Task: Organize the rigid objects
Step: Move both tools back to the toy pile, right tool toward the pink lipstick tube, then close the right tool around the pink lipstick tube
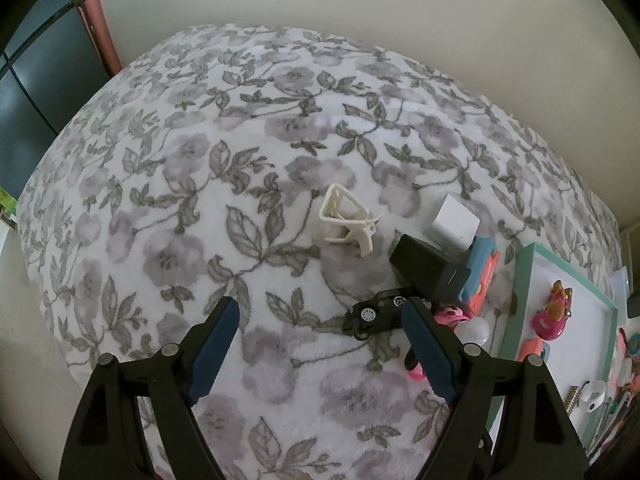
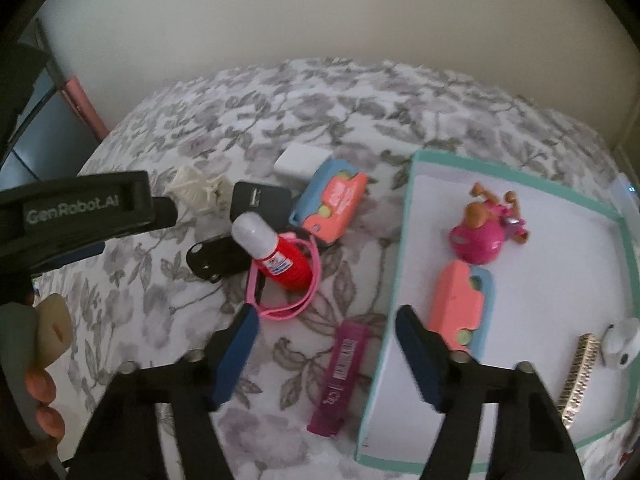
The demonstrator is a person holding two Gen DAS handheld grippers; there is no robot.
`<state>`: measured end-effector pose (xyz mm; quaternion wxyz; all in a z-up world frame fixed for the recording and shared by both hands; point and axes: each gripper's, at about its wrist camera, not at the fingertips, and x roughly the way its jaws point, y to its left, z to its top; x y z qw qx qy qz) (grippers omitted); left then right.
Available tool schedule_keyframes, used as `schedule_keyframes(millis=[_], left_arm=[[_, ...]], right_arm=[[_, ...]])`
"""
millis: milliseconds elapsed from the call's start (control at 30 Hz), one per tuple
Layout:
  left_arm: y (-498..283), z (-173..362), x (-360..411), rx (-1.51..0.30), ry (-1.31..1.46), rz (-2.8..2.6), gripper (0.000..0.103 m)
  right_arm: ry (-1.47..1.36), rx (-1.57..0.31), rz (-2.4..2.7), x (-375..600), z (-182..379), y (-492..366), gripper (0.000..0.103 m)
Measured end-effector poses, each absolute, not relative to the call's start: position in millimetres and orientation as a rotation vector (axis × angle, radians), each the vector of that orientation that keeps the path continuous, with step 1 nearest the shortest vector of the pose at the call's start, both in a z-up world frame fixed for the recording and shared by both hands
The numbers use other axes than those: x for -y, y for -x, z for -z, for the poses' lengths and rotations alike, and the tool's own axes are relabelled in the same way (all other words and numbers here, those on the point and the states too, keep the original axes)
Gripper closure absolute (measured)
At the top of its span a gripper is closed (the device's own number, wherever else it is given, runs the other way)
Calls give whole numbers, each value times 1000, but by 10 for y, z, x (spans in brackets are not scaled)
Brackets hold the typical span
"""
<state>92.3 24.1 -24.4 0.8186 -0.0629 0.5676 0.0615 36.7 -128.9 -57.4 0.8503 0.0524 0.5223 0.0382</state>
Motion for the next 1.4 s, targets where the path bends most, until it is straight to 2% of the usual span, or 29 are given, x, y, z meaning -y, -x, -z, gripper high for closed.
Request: schedule_keyframes(millis=[67, 367, 733, 833, 900, 1000, 1400], left_arm=[[-927, 256, -260, -1214, 142, -132, 19], [-929, 304, -286, -1233, 168, -112, 19], [-930, 325, -353, -1240, 212, -106, 19], [-932, 330, -357, -1241, 218, -104, 19], [-933, 332, -356, -1240, 218, -104, 19], [-933, 330, -360, -1239, 222, -106, 19], [-922, 259, -441, -1215, 255, -113, 19]], right_arm=[[-106, -1114, -94, 1257, 592, -378, 46], [-89, -1203, -39, 1185, 736, -387, 50], [10, -1285, 3, 910, 838, -366, 49], [-34, -1283, -42, 894, 823, -353, 49], [-102, -1296, -89, 899, 829, -346, 53], [23, -1270, -6, 850, 798, -333, 55], [206, -1325, 115, 497, 973, -327, 57]])
